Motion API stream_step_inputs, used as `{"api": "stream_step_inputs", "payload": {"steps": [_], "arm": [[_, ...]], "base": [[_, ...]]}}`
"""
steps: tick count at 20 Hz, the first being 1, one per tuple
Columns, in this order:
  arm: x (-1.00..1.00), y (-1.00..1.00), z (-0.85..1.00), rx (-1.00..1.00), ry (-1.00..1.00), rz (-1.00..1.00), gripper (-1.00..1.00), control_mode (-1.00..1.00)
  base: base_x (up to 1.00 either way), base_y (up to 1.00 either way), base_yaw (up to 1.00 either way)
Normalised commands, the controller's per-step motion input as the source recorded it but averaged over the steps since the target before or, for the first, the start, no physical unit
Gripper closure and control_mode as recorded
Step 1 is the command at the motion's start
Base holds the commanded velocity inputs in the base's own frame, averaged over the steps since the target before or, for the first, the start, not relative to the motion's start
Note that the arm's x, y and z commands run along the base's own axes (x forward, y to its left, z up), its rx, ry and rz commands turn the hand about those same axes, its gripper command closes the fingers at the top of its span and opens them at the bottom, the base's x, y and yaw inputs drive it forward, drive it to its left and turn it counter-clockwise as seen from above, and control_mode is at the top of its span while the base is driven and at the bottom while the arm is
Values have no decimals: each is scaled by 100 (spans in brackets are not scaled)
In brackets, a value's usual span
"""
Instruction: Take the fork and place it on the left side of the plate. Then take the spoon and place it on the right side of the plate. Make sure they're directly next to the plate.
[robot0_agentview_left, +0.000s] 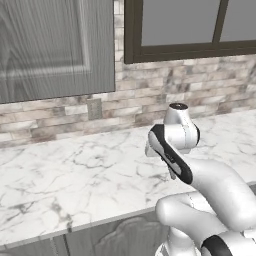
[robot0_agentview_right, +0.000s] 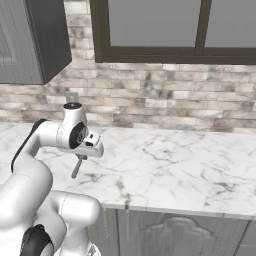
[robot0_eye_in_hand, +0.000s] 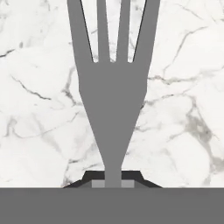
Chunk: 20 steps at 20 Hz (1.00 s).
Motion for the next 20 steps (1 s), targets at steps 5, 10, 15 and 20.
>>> {"api": "stream_step_inputs", "payload": {"steps": [5, 10, 15, 20], "arm": [[-57, -23, 100, 0, -9, -1, 100, -100], [-43, -8, 89, 0, -4, -4, 100, -100], [-39, -28, 55, 2, 0, -6, 100, -100], [-15, -23, 8, 1, 0, -8, 100, 100]], "base": [[0, 0, 0], [0, 0, 0], [0, 0, 0], [-14, -21, -9]]}}
